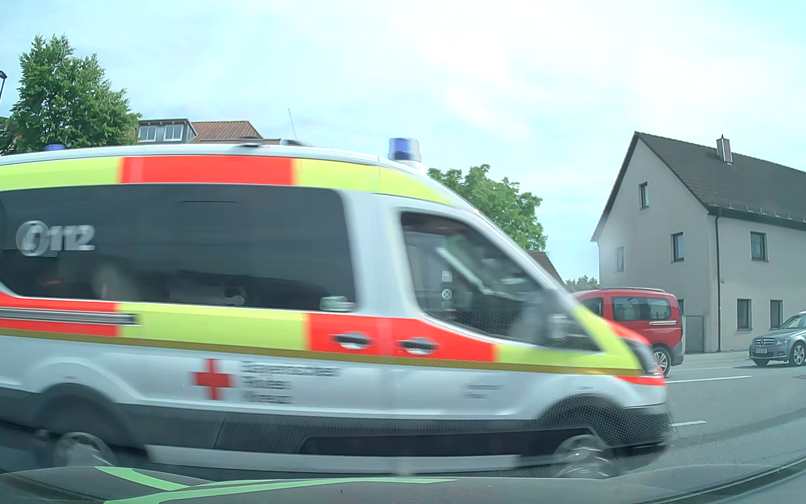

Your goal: Follow the waypoints while adhering to traffic rules and regulations

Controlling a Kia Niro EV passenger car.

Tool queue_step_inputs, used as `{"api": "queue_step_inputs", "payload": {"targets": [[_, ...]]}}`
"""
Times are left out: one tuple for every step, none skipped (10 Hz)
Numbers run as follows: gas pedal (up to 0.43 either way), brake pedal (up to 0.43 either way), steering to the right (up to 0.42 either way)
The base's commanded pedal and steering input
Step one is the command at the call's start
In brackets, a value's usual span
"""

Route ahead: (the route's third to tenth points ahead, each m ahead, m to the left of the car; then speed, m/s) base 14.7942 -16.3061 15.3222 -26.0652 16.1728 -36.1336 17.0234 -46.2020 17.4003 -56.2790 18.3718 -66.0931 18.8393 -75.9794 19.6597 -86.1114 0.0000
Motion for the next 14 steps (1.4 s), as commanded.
{"api": "queue_step_inputs", "payload": {"targets": [[0.0,0.287,0.241],[0.0,0.287,0.241],[0.0,0.287,0.241],[0.0,0.287,0.241],[0.0,0.287,0.241],[0.0,0.287,0.241],[0.0,0.287,0.241],[0.0,0.287,0.242],[0.0,0.287,0.241],[0.0,0.287,0.241],[0.0,0.287,0.241],[0.0,0.287,0.241],[0.0,0.293,0.241],[0.0,0.287,0.241]]}}
